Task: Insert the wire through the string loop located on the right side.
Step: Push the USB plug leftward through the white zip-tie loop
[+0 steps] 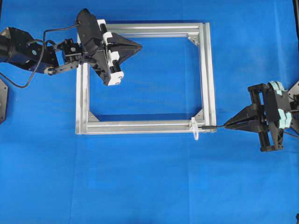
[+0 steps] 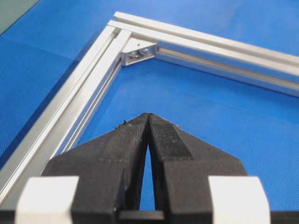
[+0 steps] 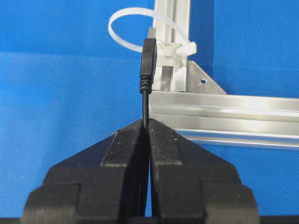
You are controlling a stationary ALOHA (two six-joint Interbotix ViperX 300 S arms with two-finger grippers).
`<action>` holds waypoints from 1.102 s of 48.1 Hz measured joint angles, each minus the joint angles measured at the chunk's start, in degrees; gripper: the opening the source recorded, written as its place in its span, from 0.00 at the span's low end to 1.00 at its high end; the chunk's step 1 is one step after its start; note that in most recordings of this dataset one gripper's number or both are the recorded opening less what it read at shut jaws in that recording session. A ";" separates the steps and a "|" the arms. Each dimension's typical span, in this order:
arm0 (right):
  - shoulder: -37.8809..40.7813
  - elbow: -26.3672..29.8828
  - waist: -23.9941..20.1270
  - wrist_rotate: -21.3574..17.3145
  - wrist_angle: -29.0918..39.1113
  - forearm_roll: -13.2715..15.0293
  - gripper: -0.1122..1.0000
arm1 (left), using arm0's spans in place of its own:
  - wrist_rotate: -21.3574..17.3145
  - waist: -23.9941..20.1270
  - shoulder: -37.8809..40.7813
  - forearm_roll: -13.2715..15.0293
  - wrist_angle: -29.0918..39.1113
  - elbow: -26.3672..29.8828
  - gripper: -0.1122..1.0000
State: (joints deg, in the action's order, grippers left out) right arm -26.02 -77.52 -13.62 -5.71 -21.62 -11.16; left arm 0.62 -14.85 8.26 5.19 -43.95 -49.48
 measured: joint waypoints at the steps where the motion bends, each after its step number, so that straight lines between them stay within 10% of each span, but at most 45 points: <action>1: 0.00 0.00 0.00 0.00 -0.18 -0.09 0.07 | 0.00 0.00 0.00 0.00 -0.09 0.00 0.10; 53: 16.96 9.05 1.23 -0.09 -10.02 -0.44 0.07 | 0.79 0.62 0.00 0.09 -0.97 0.00 0.10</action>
State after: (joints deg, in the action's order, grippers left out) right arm -9.05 -68.47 -12.39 -5.80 -31.64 -11.60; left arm 1.41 -14.24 8.26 5.27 -44.91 -49.48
